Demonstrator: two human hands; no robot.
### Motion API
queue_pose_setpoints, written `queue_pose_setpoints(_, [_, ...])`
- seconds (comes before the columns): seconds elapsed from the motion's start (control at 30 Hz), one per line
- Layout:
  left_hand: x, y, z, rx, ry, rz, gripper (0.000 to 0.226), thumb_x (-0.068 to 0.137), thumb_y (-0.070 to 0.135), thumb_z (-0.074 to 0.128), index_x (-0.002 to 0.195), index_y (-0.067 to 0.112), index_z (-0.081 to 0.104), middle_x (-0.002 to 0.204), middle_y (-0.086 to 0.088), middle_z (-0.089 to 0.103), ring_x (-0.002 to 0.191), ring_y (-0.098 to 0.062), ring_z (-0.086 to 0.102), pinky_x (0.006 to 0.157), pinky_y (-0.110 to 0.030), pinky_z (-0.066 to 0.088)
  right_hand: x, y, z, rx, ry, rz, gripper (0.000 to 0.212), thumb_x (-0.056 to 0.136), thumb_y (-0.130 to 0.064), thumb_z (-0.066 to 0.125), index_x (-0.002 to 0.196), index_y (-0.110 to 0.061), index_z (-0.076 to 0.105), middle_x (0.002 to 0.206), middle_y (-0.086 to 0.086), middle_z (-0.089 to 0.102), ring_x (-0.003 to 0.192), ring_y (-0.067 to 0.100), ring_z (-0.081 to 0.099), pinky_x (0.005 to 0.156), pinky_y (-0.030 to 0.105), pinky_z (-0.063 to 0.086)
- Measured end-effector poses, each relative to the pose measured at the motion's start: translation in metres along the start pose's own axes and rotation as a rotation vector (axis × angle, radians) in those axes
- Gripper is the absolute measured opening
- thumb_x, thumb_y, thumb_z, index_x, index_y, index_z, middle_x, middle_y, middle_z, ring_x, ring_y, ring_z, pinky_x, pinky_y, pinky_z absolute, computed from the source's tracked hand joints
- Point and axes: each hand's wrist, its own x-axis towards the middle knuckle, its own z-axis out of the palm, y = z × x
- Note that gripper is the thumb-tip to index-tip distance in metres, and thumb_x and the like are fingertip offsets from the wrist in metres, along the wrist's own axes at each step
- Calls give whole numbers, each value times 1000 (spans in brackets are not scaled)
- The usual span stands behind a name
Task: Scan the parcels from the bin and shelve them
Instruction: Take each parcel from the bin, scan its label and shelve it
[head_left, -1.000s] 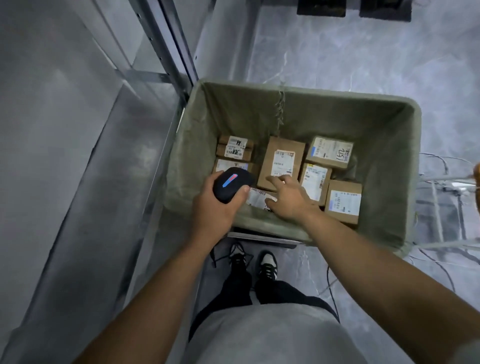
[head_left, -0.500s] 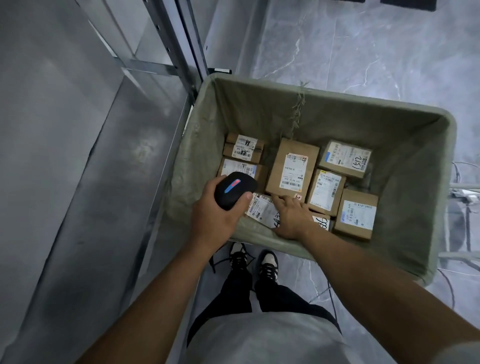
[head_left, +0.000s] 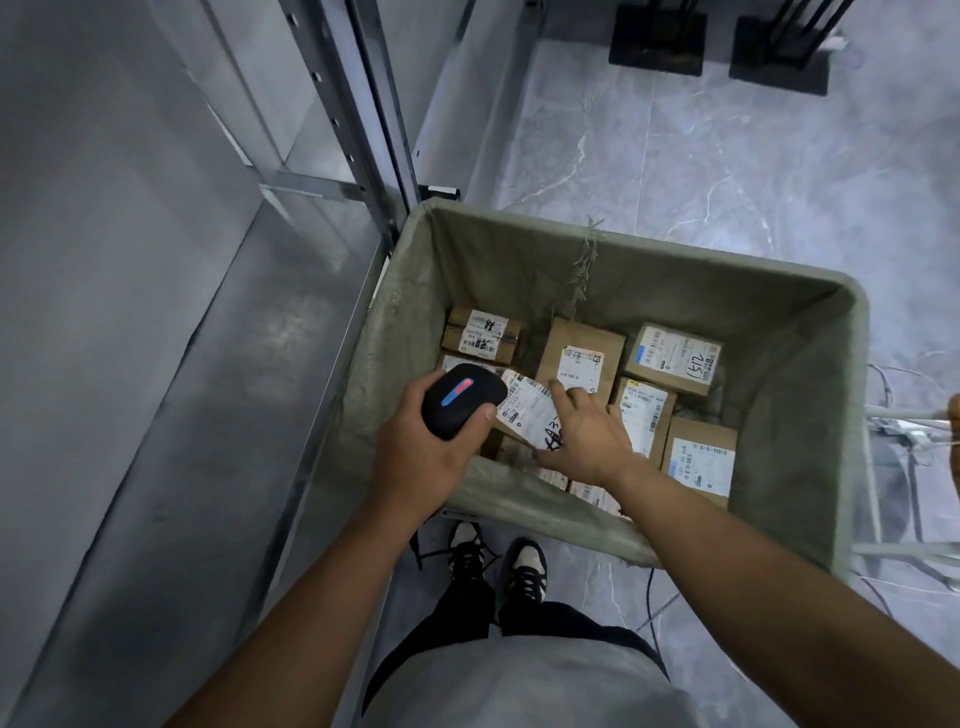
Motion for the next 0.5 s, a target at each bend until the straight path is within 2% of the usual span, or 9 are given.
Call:
queue_pose_setpoints(0.07, [1, 6, -4, 5, 21, 18, 54, 82, 35, 85, 129, 24, 60, 107, 19, 67, 89, 17, 63, 68, -5, 49, 1, -5, -15, -9, 52, 0, 110, 79, -68, 68, 159, -21, 9, 145, 10, 44, 132, 31, 42, 109, 48, 33])
queue_pose_setpoints(0.13, [2, 11, -9, 9, 41, 37, 54, 82, 34, 86, 129, 26, 61, 107, 18, 68, 88, 22, 60, 67, 0, 45, 3, -10, -29, -17, 94, 1, 111, 79, -70, 67, 160, -22, 9, 146, 9, 43, 133, 31, 41, 109, 48, 33])
queue_pose_setpoints(0.33, [-1, 19, -26, 45, 86, 107, 53, 80, 39, 86, 127, 32, 61, 99, 23, 66, 85, 24, 58, 69, 1, 43, 2, -29, -66, -45, 197, -37, 113, 78, -71, 64, 162, -21, 7, 147, 8, 41, 133, 30, 38, 107, 47, 33])
queue_pose_setpoints(0.5, [-9, 25, -34, 8, 116, 177, 56, 75, 50, 84, 125, 39, 60, 97, 37, 65, 93, 11, 65, 74, -8, 50, -3, -41, -93, -69, 294, -101, 110, 80, -69, 65, 162, -21, 7, 146, 5, 43, 130, 28, 39, 104, 47, 34])
